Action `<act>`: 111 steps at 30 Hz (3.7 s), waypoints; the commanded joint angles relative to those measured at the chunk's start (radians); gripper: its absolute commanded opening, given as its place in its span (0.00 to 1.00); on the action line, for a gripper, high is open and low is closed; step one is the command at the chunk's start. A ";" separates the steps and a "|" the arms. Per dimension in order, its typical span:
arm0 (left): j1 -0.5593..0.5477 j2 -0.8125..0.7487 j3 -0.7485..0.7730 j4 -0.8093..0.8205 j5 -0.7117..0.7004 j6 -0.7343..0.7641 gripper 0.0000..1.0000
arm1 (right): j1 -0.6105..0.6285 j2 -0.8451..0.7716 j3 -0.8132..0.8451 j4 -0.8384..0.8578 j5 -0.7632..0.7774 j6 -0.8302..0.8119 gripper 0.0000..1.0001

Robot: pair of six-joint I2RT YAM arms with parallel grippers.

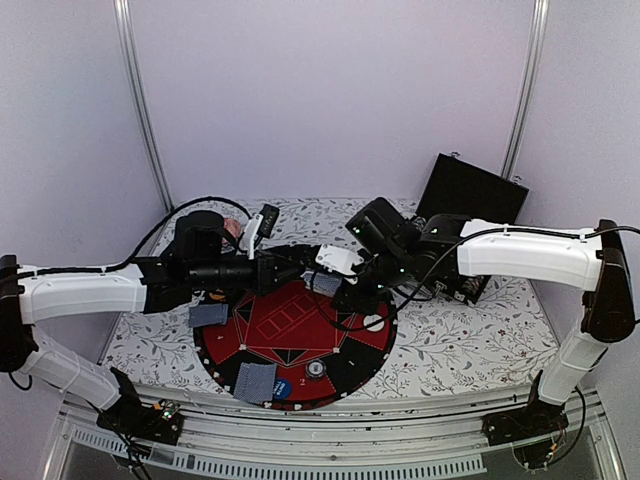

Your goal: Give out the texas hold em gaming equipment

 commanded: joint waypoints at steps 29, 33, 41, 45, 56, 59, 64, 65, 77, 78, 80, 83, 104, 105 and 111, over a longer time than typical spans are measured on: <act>0.219 -0.125 0.259 -0.681 -0.292 0.379 0.00 | -0.119 -0.051 -0.097 0.037 0.020 -0.002 0.40; 0.176 -0.049 0.225 -0.707 -0.558 0.489 0.00 | -0.123 -0.062 -0.099 0.033 0.017 -0.006 0.40; 0.033 0.115 0.166 -0.650 -0.811 0.559 0.00 | -0.123 -0.064 -0.091 0.020 0.013 -0.014 0.40; -0.027 0.193 0.129 -0.660 -0.831 0.565 0.00 | -0.124 -0.068 -0.089 0.016 0.013 -0.013 0.40; -0.106 0.341 0.145 -0.762 -0.620 0.522 0.00 | -0.124 -0.078 -0.080 0.015 0.002 -0.016 0.40; -0.109 0.368 0.161 -0.801 -0.579 0.525 0.00 | -0.124 -0.080 -0.081 0.014 0.005 -0.015 0.40; -0.108 0.397 0.174 -0.836 -0.518 0.540 0.00 | -0.123 -0.085 -0.086 0.015 0.008 -0.014 0.40; -0.110 0.402 0.177 -0.844 -0.504 0.547 0.00 | -0.123 -0.087 -0.088 0.016 0.008 -0.013 0.40; -0.123 0.417 0.208 -0.918 -0.407 0.587 0.00 | -0.123 -0.090 -0.093 0.018 0.005 -0.008 0.40; -0.123 0.420 0.212 -0.928 -0.399 0.591 0.00 | -0.123 -0.090 -0.093 0.019 0.005 -0.009 0.40; -0.123 0.430 0.220 -0.948 -0.382 0.598 0.00 | -0.123 -0.087 -0.092 0.018 0.005 -0.009 0.40; -0.123 0.438 0.224 -0.955 -0.380 0.609 0.00 | -0.123 -0.091 -0.092 0.017 0.005 -0.010 0.40; -0.124 0.414 0.216 -0.955 -0.435 0.650 0.18 | -0.124 -0.096 -0.096 0.016 -0.009 -0.007 0.40; -0.126 0.416 0.216 -0.955 -0.442 0.650 0.20 | -0.123 -0.096 -0.096 0.015 -0.010 -0.008 0.40; -0.149 0.403 0.220 -0.978 -0.453 0.643 0.22 | -0.123 -0.096 -0.090 0.013 -0.012 -0.008 0.41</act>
